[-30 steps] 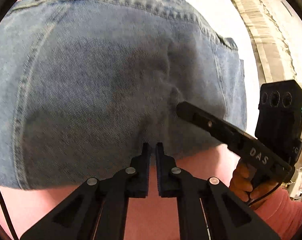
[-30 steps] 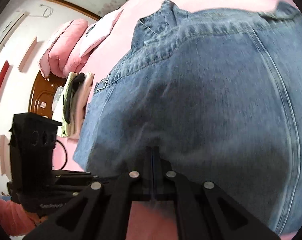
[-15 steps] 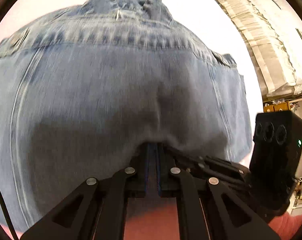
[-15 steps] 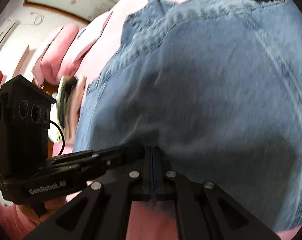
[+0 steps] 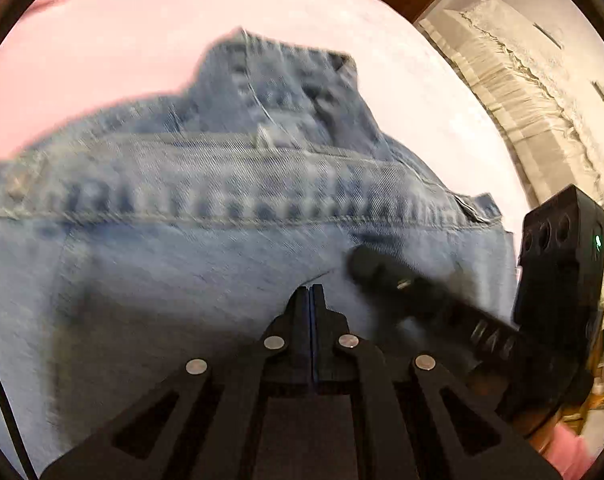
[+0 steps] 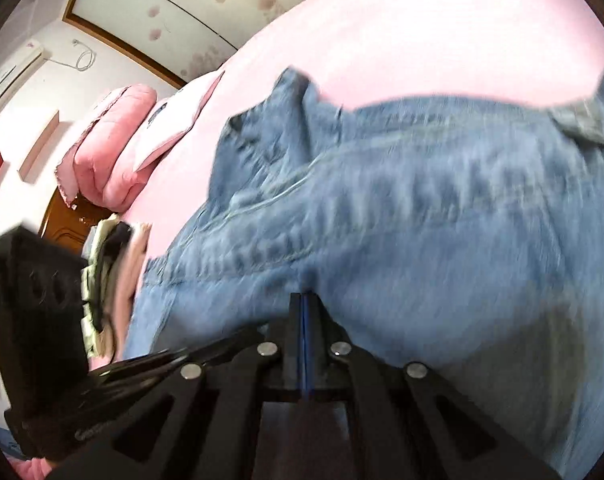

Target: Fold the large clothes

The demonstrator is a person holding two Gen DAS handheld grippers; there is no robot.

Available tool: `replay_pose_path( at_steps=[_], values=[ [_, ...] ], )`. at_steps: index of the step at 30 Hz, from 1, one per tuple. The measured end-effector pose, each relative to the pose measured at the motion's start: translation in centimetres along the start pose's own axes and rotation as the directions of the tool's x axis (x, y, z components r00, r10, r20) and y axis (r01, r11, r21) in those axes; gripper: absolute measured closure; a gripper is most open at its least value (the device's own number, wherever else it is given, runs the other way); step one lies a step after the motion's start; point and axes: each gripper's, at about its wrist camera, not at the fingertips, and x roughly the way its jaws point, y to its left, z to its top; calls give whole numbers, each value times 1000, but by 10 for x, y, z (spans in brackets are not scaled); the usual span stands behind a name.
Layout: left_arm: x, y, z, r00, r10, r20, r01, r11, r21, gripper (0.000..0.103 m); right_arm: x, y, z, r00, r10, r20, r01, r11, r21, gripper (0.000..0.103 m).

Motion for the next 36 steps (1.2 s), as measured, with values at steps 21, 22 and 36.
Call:
replay_pose_path(
  at_steps=[21,22,36],
  values=[
    [-80,164,8,832,540,130,-504,832,-230,102,-149,-129,17,792,-575,205,534,815,224,103],
    [-82,171,6,839,529,128,-492,837,-239,102,-154,-133,15,807,-552,210,500,828,255,103],
    [-135,138,-14,858,513,29,-465,799,-382,100,-173,-40,26,830,-478,286,477,875,78,103]
  ],
)
